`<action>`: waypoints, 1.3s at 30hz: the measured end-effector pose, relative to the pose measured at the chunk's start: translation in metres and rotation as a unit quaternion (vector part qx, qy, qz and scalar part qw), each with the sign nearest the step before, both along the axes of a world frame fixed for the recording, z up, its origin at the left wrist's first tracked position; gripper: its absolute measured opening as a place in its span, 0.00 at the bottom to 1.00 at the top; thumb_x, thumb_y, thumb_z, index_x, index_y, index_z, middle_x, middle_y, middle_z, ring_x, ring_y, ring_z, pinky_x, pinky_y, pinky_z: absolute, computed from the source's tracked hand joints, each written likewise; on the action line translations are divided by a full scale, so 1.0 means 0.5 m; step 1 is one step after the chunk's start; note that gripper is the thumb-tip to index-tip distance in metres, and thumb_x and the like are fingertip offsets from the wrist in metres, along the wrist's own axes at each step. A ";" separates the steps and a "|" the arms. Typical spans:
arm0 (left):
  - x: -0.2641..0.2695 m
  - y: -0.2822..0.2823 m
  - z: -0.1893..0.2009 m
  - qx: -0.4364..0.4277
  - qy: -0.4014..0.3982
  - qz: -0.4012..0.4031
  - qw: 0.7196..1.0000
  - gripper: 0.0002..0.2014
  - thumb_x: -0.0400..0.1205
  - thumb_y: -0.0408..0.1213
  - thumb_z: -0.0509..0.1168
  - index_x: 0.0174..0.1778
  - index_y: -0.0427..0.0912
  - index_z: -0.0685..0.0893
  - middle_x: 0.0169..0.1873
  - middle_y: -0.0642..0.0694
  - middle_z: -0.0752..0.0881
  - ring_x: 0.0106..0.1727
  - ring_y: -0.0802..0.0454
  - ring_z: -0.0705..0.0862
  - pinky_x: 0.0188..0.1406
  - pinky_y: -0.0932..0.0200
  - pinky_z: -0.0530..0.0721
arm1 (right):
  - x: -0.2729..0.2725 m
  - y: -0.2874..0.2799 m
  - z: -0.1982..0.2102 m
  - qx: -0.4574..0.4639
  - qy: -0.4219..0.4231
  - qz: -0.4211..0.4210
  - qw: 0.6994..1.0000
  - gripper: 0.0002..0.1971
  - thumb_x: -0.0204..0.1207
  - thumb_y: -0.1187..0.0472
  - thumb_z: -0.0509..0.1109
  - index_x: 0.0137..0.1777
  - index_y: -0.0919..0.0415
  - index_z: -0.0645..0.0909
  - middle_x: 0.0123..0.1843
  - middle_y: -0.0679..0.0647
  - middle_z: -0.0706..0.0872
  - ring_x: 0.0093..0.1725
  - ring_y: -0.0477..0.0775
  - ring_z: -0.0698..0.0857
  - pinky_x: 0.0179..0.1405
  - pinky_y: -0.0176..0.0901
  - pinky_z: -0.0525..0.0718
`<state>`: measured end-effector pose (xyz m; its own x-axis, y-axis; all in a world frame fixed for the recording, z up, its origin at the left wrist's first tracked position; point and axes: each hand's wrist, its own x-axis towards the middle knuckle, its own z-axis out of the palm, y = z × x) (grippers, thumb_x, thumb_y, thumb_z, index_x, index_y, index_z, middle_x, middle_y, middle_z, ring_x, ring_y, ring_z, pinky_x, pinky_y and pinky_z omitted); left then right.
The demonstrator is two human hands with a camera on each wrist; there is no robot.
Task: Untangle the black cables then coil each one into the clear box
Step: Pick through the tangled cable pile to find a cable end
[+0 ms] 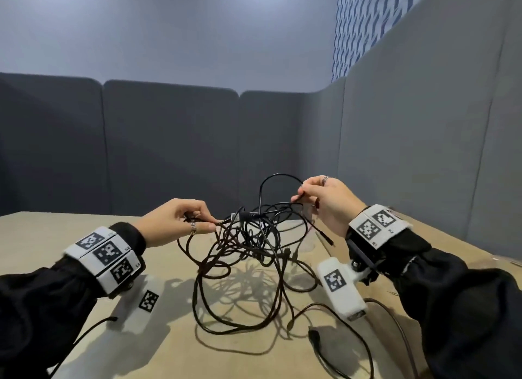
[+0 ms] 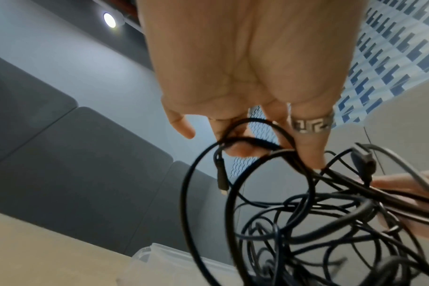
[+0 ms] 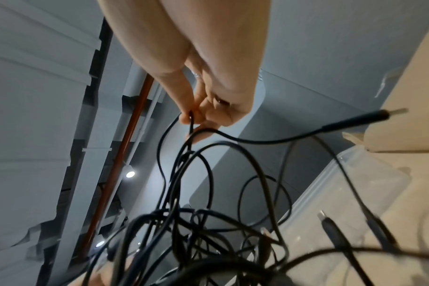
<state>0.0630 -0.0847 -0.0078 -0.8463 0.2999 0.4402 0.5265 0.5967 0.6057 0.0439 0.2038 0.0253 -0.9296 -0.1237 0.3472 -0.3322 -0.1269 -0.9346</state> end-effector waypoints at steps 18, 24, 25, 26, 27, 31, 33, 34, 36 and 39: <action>0.027 0.125 -0.008 -0.154 -0.099 0.087 0.979 0.18 0.73 0.31 0.73 0.55 0.52 0.79 0.43 0.53 0.78 0.36 0.60 0.78 0.40 0.67 0.78 | 0.008 -0.017 -0.038 0.079 -0.019 0.038 0.996 0.09 0.82 0.74 0.58 0.51 0.59 0.75 0.41 0.56 0.77 0.37 0.59 0.88 0.27 0.40 0.86; 0.032 0.106 0.007 -0.040 -0.085 0.069 0.993 0.20 0.74 0.16 0.59 0.48 0.47 0.83 0.38 0.49 0.83 0.30 0.61 0.79 0.36 0.64 0.80 | -0.001 -0.005 -0.055 0.157 -0.008 0.010 0.987 0.10 0.81 0.73 0.59 0.45 0.58 0.75 0.38 0.54 0.78 0.27 0.50 0.85 0.29 0.40 0.82; 0.033 0.104 0.007 -0.018 -0.087 0.066 0.994 0.21 0.75 0.15 0.57 0.51 0.46 0.82 0.38 0.47 0.82 0.33 0.56 0.79 0.36 0.59 0.82 | -0.002 -0.005 -0.059 0.165 -0.008 0.006 0.986 0.10 0.81 0.74 0.58 0.44 0.58 0.75 0.38 0.55 0.77 0.25 0.48 0.85 0.30 0.42 0.83; 0.032 0.100 0.007 -0.006 -0.085 0.067 0.994 0.22 0.75 0.14 0.57 0.52 0.46 0.81 0.39 0.46 0.82 0.34 0.53 0.80 0.34 0.57 0.85 | -0.003 -0.004 -0.063 0.169 -0.010 0.004 0.986 0.11 0.81 0.74 0.58 0.44 0.59 0.75 0.38 0.55 0.77 0.25 0.47 0.85 0.31 0.43 0.84; 0.033 0.097 0.006 -0.012 -0.084 0.071 0.994 0.21 0.75 0.15 0.58 0.54 0.45 0.81 0.41 0.46 0.81 0.36 0.52 0.80 0.31 0.57 0.87 | -0.004 -0.003 -0.067 0.169 -0.014 0.003 0.986 0.11 0.81 0.75 0.57 0.44 0.59 0.75 0.38 0.56 0.77 0.25 0.47 0.84 0.31 0.43 0.86; 0.036 0.096 -0.012 -0.080 -0.138 0.091 0.983 0.10 0.83 0.28 0.60 0.54 0.45 0.81 0.43 0.47 0.77 0.39 0.53 0.80 0.25 0.62 0.86 | 0.002 -0.005 -0.083 0.154 -0.040 0.027 0.987 0.11 0.82 0.75 0.56 0.44 0.60 0.75 0.39 0.56 0.76 0.25 0.49 0.83 0.29 0.44 0.87; 0.036 0.098 -0.025 -0.109 -0.142 0.097 0.979 0.07 0.83 0.34 0.62 0.55 0.48 0.80 0.40 0.48 0.77 0.36 0.55 0.80 0.26 0.63 0.86 | 0.005 -0.009 -0.090 0.159 -0.042 0.035 0.986 0.12 0.82 0.75 0.56 0.44 0.60 0.75 0.40 0.57 0.75 0.26 0.50 0.83 0.29 0.44 0.88; 0.035 0.098 -0.031 -0.140 -0.130 0.096 0.977 0.08 0.83 0.35 0.63 0.55 0.51 0.80 0.37 0.49 0.75 0.34 0.56 0.79 0.27 0.64 0.85 | 0.007 -0.011 -0.094 0.163 -0.042 0.039 0.985 0.12 0.82 0.75 0.56 0.44 0.61 0.76 0.40 0.57 0.74 0.27 0.50 0.84 0.30 0.44 0.89; 0.033 0.094 -0.038 -0.191 -0.118 0.086 0.971 0.12 0.82 0.32 0.62 0.54 0.56 0.82 0.33 0.48 0.70 0.31 0.56 0.77 0.29 0.65 0.85 | 0.009 -0.013 -0.106 0.167 -0.048 0.046 0.984 0.12 0.82 0.75 0.56 0.45 0.61 0.76 0.40 0.57 0.74 0.27 0.50 0.84 0.33 0.46 0.90; 0.033 0.098 -0.046 -0.233 -0.117 0.072 0.963 0.15 0.82 0.31 0.63 0.60 0.54 0.83 0.29 0.50 0.69 0.29 0.57 0.74 0.35 0.64 0.83 | 0.014 -0.013 -0.120 0.160 -0.064 0.056 0.984 0.14 0.81 0.79 0.55 0.45 0.63 0.77 0.39 0.56 0.75 0.27 0.50 0.86 0.33 0.46 0.90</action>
